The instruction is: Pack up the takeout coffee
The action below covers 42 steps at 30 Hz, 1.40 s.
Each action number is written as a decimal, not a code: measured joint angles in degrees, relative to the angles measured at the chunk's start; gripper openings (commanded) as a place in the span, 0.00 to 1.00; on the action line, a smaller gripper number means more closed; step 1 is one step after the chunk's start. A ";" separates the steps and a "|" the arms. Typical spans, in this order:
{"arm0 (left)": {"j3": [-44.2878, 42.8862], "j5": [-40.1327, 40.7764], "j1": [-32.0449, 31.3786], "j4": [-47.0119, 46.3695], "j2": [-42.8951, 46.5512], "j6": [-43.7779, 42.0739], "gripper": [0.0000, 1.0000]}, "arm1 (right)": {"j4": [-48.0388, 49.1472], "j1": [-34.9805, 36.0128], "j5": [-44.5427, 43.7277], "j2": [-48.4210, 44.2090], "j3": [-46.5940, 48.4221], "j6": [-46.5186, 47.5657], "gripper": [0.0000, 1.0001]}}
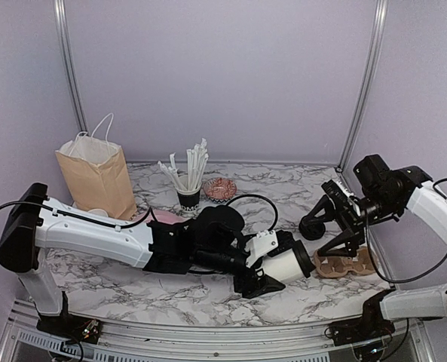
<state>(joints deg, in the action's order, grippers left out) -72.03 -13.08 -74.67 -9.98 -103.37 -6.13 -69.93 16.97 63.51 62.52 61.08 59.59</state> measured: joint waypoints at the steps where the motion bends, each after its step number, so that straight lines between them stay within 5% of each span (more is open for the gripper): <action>1: 0.00 -0.02 0.02 -0.17 0.00 -0.11 0.74 | 0.66 0.35 -0.13 -0.13 -0.15 -0.61 0.99; 15: -0.92 -1.66 0.85 -2.43 -0.31 -0.09 0.74 | 5.16 2.47 -2.51 -1.31 -2.05 -4.70 0.99; 42: -0.98 -2.36 1.62 -2.73 -0.59 -0.92 0.74 | -5.25 3.17 -0.81 3.63 3.67 2.08 0.99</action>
<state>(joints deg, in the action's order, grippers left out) -73.01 -15.44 -73.06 -12.71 -103.96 -7.05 -75.18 20.14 62.70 66.15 64.75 61.67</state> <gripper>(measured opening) 0.744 0.987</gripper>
